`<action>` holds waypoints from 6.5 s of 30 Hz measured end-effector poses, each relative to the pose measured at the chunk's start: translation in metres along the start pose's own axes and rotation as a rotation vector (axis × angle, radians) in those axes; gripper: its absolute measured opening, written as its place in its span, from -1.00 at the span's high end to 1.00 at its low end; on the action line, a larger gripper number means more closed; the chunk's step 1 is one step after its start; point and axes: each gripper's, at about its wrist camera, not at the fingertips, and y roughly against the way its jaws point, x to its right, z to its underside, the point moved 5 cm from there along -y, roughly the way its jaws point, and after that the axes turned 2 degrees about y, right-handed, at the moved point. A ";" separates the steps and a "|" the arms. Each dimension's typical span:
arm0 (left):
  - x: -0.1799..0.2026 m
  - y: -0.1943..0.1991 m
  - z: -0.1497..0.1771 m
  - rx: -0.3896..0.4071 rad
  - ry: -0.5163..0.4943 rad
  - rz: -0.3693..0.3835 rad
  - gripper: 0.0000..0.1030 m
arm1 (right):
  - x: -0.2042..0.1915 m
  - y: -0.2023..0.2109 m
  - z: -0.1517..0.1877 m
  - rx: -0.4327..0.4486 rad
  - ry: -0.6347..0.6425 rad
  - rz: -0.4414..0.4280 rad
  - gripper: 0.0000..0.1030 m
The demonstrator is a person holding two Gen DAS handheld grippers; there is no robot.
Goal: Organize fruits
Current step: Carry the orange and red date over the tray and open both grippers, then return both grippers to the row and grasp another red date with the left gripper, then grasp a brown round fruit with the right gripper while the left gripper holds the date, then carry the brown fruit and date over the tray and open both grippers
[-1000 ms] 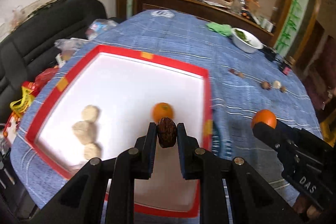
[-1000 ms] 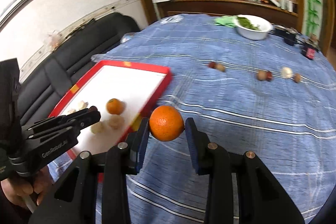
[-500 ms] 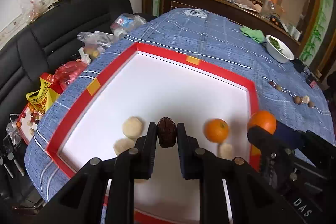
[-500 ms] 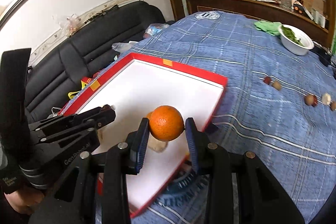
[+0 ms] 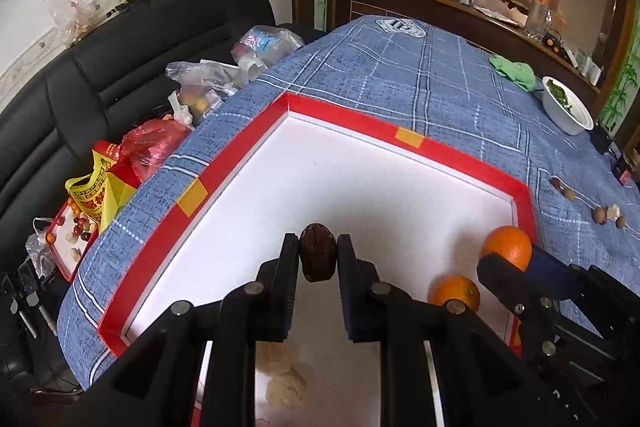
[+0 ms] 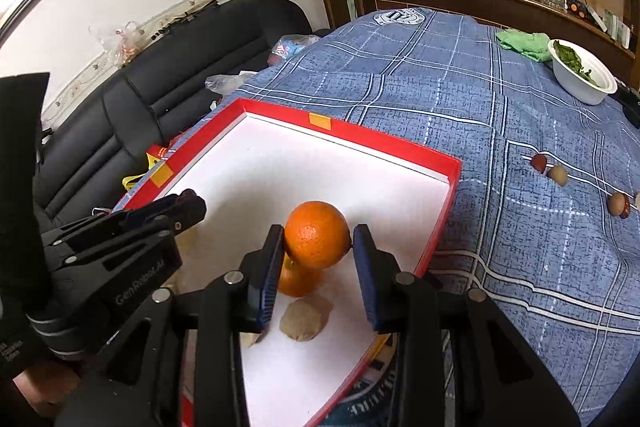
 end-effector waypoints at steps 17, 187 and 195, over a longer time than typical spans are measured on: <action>-0.016 0.000 -0.008 0.017 0.045 -0.108 -0.51 | 0.001 -0.021 -0.005 -0.052 -0.023 -0.020 -0.16; 0.012 0.037 0.023 0.063 -0.030 0.115 0.72 | -0.001 0.042 0.013 0.066 0.048 -0.022 0.46; 0.002 0.027 0.012 0.061 -0.011 0.064 0.71 | -0.005 0.014 0.007 0.014 0.051 0.001 0.46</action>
